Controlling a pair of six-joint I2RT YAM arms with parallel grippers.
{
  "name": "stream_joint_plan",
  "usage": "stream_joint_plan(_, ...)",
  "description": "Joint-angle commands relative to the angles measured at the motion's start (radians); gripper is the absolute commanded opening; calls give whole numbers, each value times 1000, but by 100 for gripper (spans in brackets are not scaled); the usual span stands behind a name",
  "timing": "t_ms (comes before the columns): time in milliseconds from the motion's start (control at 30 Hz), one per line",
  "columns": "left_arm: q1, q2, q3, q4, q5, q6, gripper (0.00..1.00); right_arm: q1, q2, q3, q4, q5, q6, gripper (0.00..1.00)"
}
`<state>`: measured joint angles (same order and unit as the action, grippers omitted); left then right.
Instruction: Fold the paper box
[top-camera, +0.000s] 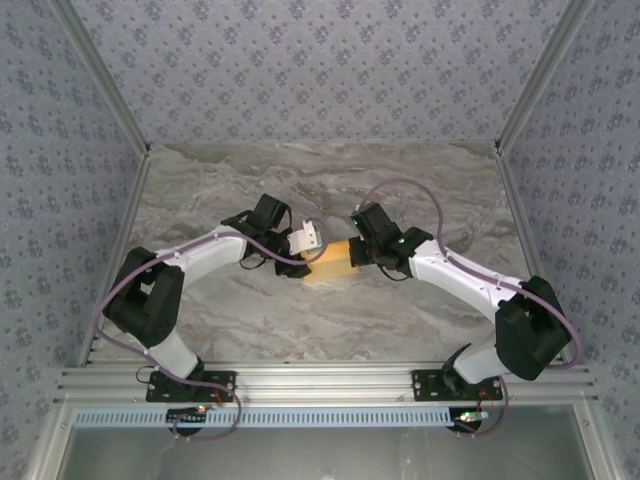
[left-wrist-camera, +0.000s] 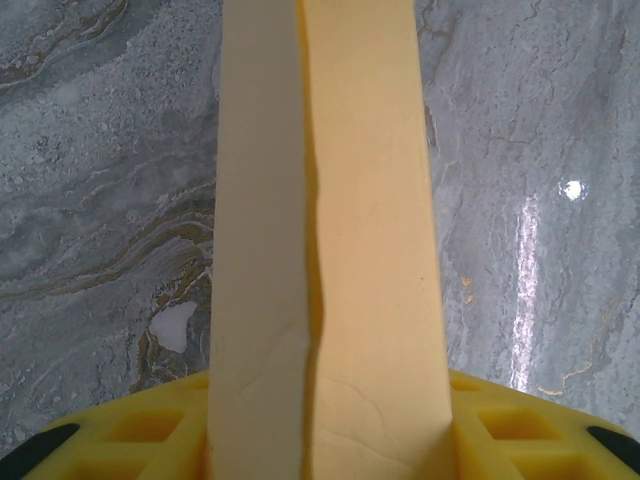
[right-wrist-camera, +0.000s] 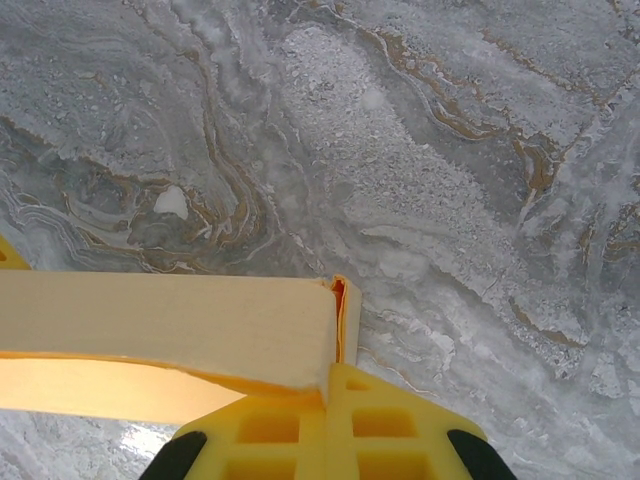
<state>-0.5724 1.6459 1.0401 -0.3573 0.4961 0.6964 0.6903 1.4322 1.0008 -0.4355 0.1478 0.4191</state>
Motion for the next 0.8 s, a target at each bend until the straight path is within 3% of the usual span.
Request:
stream_joint_plan(0, -1, -9, 29, -9, -21, -36, 48, 19, -8, -17, -52, 15, 6, 1)
stream_joint_plan(100, 0, -38, 18, 4, -11, -47, 51, 21, -9, -12, -54, 21, 9, 1)
stream_joint_plan(300, 0, -101, -21, 48, 14, -58, 67, 28, -9, -1, -63, 29, 9, 1)
stream_joint_plan(467, 6, -167, -59, 87, 8, -114, 71, 30, -7, 10, -72, 32, 7, 1)
stream_joint_plan(567, 6, -232, -94, 122, -22, -221, 71, 30, -7, 11, -74, 35, 6, 1)
stream_joint_plan(767, -5, -385, -229, 241, -191, -591, 67, 32, -6, 13, -72, 37, 7, 1)
